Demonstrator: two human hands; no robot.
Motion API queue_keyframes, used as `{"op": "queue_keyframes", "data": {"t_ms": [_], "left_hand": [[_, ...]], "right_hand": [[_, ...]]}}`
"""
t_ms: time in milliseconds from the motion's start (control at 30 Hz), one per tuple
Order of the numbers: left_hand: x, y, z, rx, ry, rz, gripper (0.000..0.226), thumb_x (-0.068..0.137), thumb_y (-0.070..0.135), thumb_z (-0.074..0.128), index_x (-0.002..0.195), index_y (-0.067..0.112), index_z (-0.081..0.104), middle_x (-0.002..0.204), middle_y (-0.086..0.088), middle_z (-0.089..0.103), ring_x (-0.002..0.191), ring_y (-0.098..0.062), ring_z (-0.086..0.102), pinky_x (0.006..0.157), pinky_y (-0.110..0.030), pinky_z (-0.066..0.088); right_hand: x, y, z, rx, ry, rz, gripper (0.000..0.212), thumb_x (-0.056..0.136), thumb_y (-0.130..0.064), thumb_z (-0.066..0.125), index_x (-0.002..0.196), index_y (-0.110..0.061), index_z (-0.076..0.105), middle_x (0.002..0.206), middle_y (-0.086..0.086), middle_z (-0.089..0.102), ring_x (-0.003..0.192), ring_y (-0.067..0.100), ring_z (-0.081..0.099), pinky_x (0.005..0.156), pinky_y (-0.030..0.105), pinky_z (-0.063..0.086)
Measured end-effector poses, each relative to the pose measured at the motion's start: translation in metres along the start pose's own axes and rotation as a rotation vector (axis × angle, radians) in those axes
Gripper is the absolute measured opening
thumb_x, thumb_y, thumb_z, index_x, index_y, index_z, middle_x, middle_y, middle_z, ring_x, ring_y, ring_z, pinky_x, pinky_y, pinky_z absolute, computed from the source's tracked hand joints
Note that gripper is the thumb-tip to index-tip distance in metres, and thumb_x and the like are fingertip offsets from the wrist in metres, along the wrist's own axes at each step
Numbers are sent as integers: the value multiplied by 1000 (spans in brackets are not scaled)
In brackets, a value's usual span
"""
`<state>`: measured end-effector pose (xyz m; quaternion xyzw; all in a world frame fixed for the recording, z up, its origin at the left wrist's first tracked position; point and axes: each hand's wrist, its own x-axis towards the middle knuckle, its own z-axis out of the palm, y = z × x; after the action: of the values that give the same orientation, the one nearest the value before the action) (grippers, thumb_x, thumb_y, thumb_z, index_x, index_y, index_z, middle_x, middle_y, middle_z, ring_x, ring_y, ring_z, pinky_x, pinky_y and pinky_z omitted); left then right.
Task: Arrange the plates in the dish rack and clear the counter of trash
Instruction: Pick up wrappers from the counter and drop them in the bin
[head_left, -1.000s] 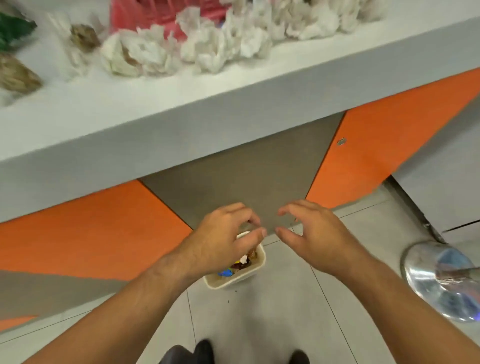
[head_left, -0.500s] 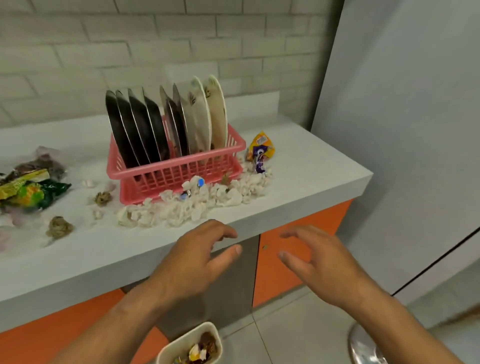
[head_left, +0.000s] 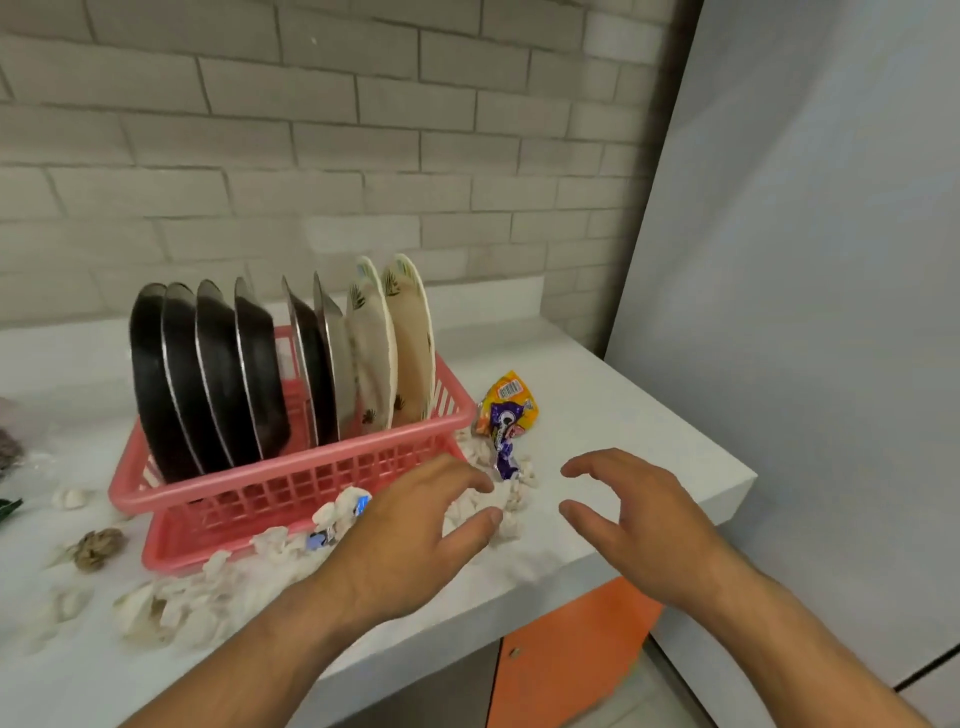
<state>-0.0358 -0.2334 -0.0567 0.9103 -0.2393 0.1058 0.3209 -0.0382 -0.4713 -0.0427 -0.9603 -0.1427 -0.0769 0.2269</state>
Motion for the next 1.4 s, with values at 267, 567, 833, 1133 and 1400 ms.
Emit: {"op": "queue_keyframes", "data": {"t_ms": [267,567,833,1133,1400], "left_hand": [[65,-13,32,28,30,-38,28,90,52,51,113,38,57,111,28,52,106,8,46,89,-13,38],[127,-9,86,121,63,-230,42,89,56,48,124,34,53,120,21,50,109,4,46,90,-11,37],[137,-9,116,112,204,-393,42,86,50,50,122,31,56,119,22,51,109,5,47,93,-7,36],[142,-14,123,166,218,-479,48,87,51,47,127,27,55,128,18,48,117,4,43,98,-1,24],[170,-17,139,248,238,-538,51,91,43,55,137,24,45,140,9,41,125,-5,39,101,-12,25]], "right_hand": [[89,51,1,-132,-135,-78,49,97,-37,50,143,-35,35,149,-18,33,134,5,34,108,18,27],[193,128,18,-167,-370,-221,80,89,-42,62,152,-33,14,161,-11,10,145,13,15,113,29,27],[256,132,68,-161,-441,-490,103,75,-41,76,151,-31,8,160,-5,-8,147,26,3,118,49,18],[292,125,105,-51,-523,-645,57,72,-50,67,124,-40,44,131,-13,43,119,19,44,96,46,44],[286,166,99,99,-505,-425,53,76,-24,73,122,-32,46,116,-7,51,100,16,53,84,29,45]]}}
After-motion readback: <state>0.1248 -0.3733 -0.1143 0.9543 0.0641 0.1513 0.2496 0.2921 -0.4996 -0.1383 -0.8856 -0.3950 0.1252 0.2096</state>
